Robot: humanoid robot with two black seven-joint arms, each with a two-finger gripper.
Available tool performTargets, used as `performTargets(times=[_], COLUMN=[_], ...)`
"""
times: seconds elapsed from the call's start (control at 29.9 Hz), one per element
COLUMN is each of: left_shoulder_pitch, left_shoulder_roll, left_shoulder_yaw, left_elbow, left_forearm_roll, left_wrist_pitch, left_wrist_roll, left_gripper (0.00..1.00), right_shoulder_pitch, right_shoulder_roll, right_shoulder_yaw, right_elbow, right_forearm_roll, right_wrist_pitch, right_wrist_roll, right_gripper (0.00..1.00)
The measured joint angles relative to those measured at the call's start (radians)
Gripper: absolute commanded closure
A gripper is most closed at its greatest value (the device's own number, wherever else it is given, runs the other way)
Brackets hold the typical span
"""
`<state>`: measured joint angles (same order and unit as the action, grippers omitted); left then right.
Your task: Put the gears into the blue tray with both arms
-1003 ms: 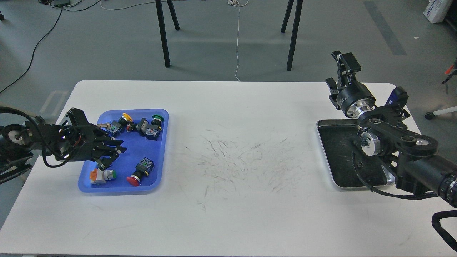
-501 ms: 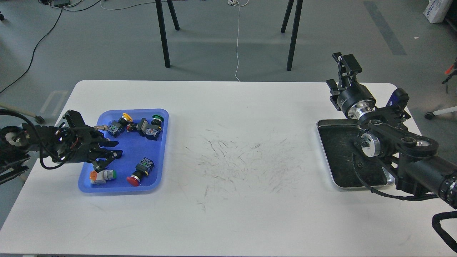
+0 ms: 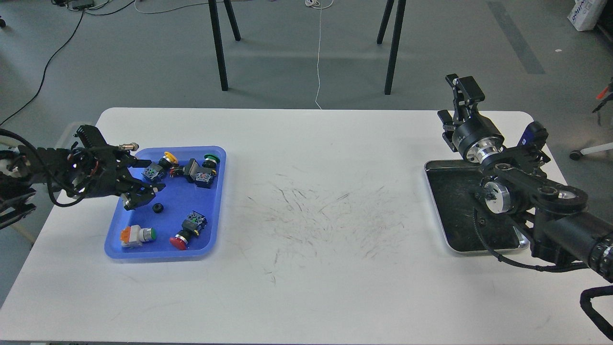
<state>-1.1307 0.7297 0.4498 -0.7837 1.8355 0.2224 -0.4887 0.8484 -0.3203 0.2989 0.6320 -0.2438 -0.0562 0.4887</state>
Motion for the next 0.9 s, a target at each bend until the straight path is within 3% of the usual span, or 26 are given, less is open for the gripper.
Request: performTargets(times=[0.43,0.67,0.9], left_shoulder_pitch=[-0.089,-0.088,-0.069], left_shoulder_roll=[-0.03,-0.101,-0.189], left_shoulder_yaw=[-0.024,-0.138,-0.288], left_elbow=[-0.001,-0.001,0.002], left_forearm_roll=[-0.312,-0.534,-0.721], left_wrist_pitch=[-0.004,-0.076,-0.131], left_wrist_roll=[0.0,0.0,0.0], left_gripper=[0.21,0.18,0.03], right_shoulder_pitch=[-0.013,-0.028,-0.047], right_shoulder_roll=[-0.017,-0.022,-0.026], right_shoulder_yaw=[-0.007,-0.013,-0.014], right_elbow=[-0.003,-0.002,-0.002], right_forearm_roll=[0.0,0.0,0.0], right_wrist_pitch=[0.001,0.001,0.001], right_wrist_roll=[0.0,0.0,0.0], right_gripper=[0.01,0.01,0.01])
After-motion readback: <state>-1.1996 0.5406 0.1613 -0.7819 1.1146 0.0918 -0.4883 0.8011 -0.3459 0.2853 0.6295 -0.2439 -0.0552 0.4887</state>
